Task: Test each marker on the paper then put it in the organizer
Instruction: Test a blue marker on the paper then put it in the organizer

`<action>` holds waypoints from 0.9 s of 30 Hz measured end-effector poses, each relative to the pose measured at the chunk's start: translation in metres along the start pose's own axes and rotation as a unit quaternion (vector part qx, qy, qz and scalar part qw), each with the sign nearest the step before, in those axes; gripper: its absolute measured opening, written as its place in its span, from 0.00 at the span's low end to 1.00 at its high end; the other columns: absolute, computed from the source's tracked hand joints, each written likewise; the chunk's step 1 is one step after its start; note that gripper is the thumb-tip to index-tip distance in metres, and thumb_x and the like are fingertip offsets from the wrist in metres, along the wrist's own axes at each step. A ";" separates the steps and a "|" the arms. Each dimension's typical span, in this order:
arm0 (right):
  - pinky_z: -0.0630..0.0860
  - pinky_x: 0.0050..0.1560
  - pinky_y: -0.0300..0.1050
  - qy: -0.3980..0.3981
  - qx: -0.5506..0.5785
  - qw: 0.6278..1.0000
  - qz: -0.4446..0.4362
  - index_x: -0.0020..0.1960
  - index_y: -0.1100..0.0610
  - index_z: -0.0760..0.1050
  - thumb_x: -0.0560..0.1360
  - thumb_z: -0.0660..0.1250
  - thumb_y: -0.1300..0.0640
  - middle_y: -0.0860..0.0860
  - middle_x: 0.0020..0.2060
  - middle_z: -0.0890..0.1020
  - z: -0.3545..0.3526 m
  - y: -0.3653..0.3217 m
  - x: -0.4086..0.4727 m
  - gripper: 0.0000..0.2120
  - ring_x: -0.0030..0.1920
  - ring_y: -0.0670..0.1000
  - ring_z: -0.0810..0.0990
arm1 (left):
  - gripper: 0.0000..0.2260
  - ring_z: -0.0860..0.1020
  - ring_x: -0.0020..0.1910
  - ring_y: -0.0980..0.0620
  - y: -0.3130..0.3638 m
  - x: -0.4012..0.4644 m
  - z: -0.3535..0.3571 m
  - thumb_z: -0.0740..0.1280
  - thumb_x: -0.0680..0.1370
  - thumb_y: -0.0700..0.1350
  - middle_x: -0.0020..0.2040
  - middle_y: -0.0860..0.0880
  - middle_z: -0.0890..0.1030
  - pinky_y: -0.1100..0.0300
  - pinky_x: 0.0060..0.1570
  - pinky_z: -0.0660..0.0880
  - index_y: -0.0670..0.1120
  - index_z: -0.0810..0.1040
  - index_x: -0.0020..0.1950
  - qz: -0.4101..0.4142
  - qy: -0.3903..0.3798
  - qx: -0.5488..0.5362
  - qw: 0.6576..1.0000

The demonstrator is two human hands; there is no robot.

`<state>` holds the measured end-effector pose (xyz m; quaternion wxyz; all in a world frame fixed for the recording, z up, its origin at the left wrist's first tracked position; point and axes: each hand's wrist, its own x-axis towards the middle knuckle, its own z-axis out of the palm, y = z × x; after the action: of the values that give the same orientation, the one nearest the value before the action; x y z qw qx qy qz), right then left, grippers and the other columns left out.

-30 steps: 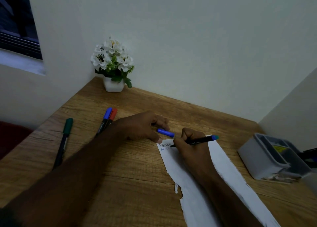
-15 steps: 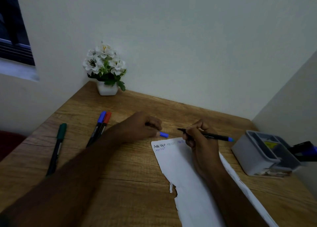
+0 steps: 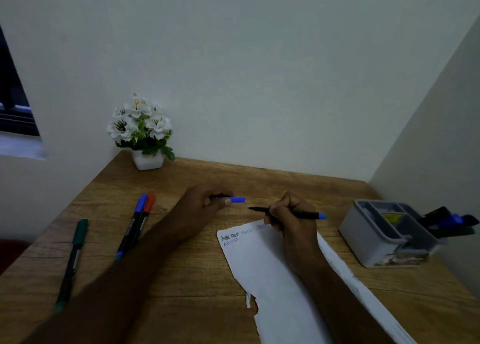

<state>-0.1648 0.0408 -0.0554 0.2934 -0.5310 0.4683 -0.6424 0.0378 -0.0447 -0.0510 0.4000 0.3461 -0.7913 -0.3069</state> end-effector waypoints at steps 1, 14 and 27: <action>0.71 0.37 0.47 0.001 0.001 1.000 -0.003 0.33 0.60 0.73 0.72 0.67 0.59 0.62 0.30 0.77 0.001 0.000 0.000 0.10 0.32 0.50 0.74 | 0.09 0.79 0.51 0.60 0.001 0.000 0.000 0.69 0.77 0.42 0.50 0.57 0.83 0.60 0.52 0.75 0.51 0.82 0.56 0.001 -0.001 -0.002 1.000; 0.72 0.36 0.47 -0.029 -0.014 0.999 -0.009 0.36 0.54 0.76 0.71 0.69 0.55 0.58 0.32 0.80 0.004 0.004 0.003 0.07 0.32 0.52 0.75 | 0.07 0.78 0.46 0.57 0.017 -0.001 0.007 0.68 0.78 0.40 0.45 0.54 0.83 0.72 0.43 0.70 0.47 0.83 0.53 0.061 -0.055 -0.007 0.997; 0.64 0.31 0.46 -0.059 0.096 0.992 0.052 0.34 0.56 0.72 0.74 0.73 0.53 0.55 0.26 0.73 0.005 -0.001 0.004 0.14 0.28 0.51 0.67 | 0.10 0.76 0.35 0.57 0.023 -0.003 0.012 0.66 0.79 0.37 0.33 0.50 0.80 0.69 0.40 0.71 0.38 0.81 0.38 0.010 -0.069 -0.136 0.988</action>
<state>-0.1610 0.0360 -0.0530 0.4036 -0.5122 0.4133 -0.6356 0.0216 -0.0271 -0.0408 0.3909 0.2586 -0.7712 -0.4307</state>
